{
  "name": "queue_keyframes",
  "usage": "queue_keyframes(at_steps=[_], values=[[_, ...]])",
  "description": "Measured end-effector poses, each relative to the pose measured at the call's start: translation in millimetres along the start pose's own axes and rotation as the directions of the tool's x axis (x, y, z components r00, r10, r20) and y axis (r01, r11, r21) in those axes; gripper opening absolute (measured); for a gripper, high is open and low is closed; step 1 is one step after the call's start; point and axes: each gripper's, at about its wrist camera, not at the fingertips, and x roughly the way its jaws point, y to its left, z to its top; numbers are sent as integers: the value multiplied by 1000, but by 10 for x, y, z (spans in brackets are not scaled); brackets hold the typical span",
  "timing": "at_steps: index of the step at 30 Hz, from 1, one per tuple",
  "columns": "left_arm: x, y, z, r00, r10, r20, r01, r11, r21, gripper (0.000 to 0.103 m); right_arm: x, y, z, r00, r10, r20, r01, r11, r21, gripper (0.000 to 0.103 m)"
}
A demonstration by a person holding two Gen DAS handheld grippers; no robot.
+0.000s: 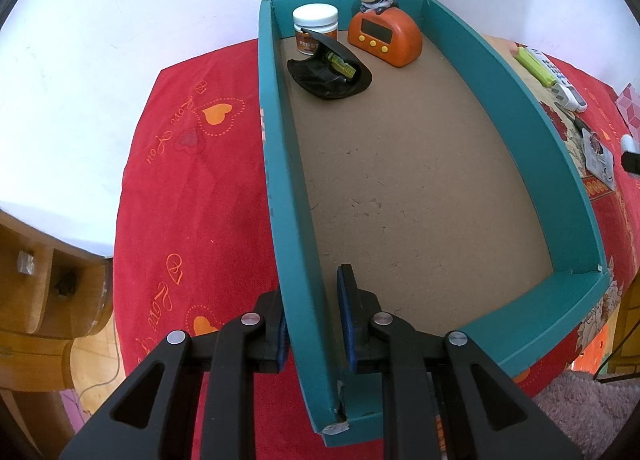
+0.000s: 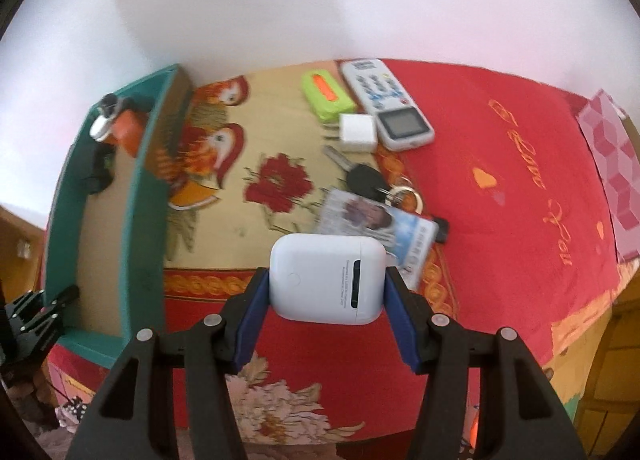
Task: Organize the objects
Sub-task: 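Carry the earbud case into the teal box and open the right tool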
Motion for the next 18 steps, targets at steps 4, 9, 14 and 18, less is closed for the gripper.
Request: queue_keyframes(at_steps=[4,9,14,18], values=[[0,5,0,1000,1,0,-1,1000,0,20,-50,142,78,999,31,13,-31,999,-37,56],[-1,9,0,1000,2,0,-2,1000,-2,20,-116,441,243,994,104,30,-100,990,-102,56],[-4,9,1,1000,3,-2,-3,1000,-4,20,-169,930,411,982,184,48,-170,963,-207,56],[-5,15,7,1000,7,-2,-7,1000,-5,20,-197,1333,500,971,235,52,-209,930,-302,56]])
